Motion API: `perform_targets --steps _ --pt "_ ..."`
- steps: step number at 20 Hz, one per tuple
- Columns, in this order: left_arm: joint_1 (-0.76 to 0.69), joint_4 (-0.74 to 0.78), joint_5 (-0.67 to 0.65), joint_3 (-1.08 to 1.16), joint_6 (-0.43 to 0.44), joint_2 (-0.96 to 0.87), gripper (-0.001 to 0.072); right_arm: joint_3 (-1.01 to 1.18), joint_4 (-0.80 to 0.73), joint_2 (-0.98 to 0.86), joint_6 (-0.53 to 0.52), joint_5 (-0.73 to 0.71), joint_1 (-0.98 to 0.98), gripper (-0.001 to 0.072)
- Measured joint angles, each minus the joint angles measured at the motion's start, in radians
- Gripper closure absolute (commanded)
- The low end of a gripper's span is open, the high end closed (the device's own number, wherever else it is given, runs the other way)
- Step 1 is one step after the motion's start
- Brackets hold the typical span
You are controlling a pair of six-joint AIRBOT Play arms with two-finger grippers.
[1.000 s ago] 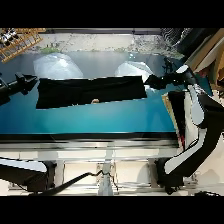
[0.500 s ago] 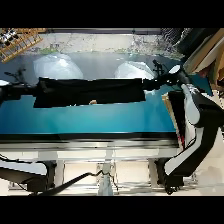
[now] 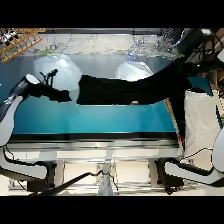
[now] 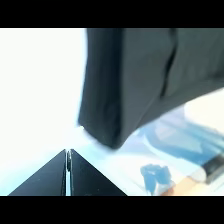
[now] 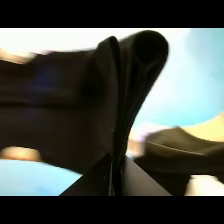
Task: Fold the clothes and pants, and hang the long-sleeved shirts on hangers.
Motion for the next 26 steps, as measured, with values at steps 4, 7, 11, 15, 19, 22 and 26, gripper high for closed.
perform_targets --steps 4,7,11,15,19,22,26 --pt "-0.048 0.005 -0.04 0.006 -0.007 0.006 0.0703 0.0 0.127 -0.003 0.149 -0.113 0.224 0.07" --pt "-0.032 0.01 -0.131 0.01 -0.003 0.029 0.0703 0.003 0.171 -0.12 0.275 -0.346 0.485 0.0698" --pt "0.0 0.01 -0.243 0.01 0.008 0.075 0.0703 0.103 0.218 -0.401 0.363 -0.594 0.739 0.038" --pt "0.006 -0.001 -0.284 0.01 0.012 0.096 0.0703 0.26 0.233 -0.599 0.388 -0.633 0.816 0.0289" --pt "0.006 -0.014 -0.284 0.01 0.012 0.101 0.0703 0.328 0.121 -0.562 0.389 -0.397 0.688 0.029" --pt "0.006 -0.061 -0.258 0.01 0.012 0.103 0.0703 0.275 0.083 -0.454 0.376 -0.208 0.526 0.0093" --pt "0.006 -0.14 -0.232 0.01 0.012 0.103 0.0702 0.102 0.129 -0.362 0.34 -0.068 0.363 0.0016"
